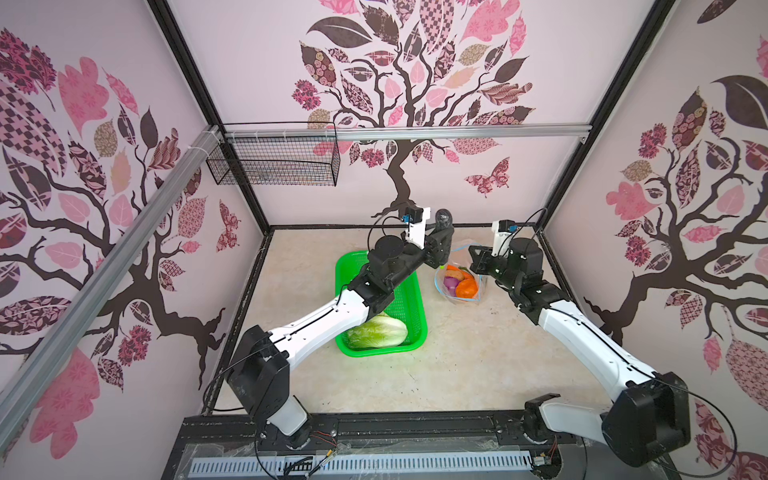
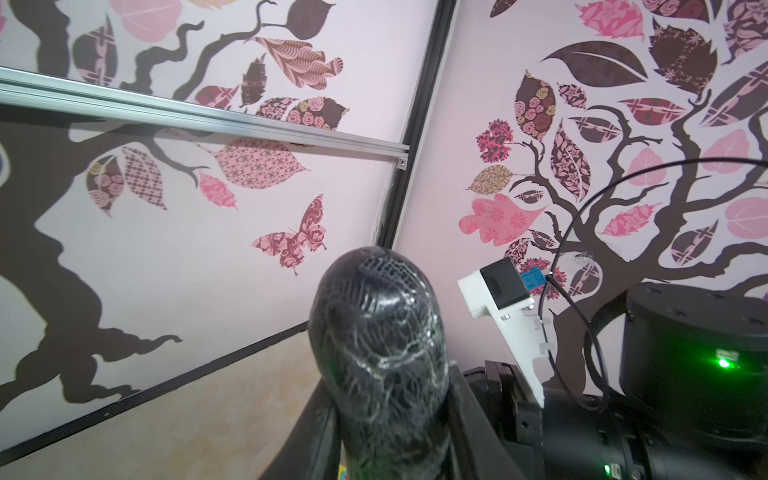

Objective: Place the food in the zip-top bag and seal the zipper
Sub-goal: 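Carry the eggplant with the left gripper into the bag mouth held by the right, then open the left gripper to drop the eggplant into the bag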

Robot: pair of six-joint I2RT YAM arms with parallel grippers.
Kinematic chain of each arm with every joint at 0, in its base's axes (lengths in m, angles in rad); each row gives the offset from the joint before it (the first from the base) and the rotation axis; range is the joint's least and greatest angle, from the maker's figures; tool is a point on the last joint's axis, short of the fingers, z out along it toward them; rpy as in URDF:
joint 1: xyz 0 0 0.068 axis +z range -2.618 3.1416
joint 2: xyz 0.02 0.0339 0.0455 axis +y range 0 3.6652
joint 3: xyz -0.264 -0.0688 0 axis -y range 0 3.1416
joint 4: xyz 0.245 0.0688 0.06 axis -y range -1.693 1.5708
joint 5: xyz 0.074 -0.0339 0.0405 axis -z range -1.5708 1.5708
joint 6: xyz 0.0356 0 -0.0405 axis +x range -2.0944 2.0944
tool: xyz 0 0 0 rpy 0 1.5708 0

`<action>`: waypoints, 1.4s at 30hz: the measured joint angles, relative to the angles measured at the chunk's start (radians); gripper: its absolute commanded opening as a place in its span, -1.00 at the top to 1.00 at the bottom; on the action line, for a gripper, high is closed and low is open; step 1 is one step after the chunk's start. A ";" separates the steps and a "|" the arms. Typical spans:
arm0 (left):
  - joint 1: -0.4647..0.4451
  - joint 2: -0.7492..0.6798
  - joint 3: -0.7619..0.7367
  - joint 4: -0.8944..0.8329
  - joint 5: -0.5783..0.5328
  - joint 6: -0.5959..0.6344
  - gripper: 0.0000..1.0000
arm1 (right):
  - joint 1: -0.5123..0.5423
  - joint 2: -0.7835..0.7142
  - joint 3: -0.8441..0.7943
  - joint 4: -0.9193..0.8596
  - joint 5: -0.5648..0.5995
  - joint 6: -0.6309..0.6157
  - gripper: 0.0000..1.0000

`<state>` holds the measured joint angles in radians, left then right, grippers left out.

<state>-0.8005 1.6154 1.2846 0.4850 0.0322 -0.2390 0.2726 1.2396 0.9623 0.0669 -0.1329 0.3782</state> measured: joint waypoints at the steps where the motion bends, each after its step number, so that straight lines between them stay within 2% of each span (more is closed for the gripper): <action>1: -0.009 0.013 -0.008 0.022 0.003 0.005 1.00 | 0.000 0.000 0.001 -0.003 -0.001 0.002 1.00; 6: -0.048 0.063 -0.077 0.139 0.016 0.010 1.00 | 0.000 0.000 0.014 -0.021 0.000 0.011 1.00; 15: -0.051 0.122 -0.173 0.256 -0.007 -0.012 1.00 | 0.000 0.000 0.015 -0.027 -0.002 0.030 1.00; 24: -0.066 0.169 -0.182 0.181 -0.016 -0.021 0.98 | 0.000 0.000 0.015 -0.026 -0.018 0.034 1.00; 27: -0.069 0.169 -0.168 0.109 -0.013 -0.018 0.70 | 0.000 0.000 0.015 -0.024 -0.023 0.034 1.00; 29: -0.069 0.175 -0.140 0.047 -0.005 -0.017 0.31 | 0.000 0.000 0.015 -0.022 -0.029 0.034 1.00; 30: -0.069 0.179 -0.122 0.017 -0.001 -0.015 0.18 | 0.000 0.000 0.015 -0.021 -0.032 0.034 1.00; 34: -0.069 0.182 -0.076 -0.085 0.004 -0.023 -0.17 | 0.000 0.000 0.015 -0.018 -0.039 0.033 1.00; 37: -0.070 0.182 -0.055 -0.157 0.003 -0.031 -0.37 | 0.000 0.000 0.014 -0.018 -0.039 0.026 1.00; 42: -0.070 0.150 -0.012 -0.324 -0.023 -0.046 -0.41 | 0.000 0.000 0.014 -0.018 -0.038 0.017 1.00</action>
<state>-0.8707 1.7653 1.2728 0.1608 0.0097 -0.2848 0.2726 1.2396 0.9768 0.0486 -0.1711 0.3954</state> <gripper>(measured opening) 0.705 0.042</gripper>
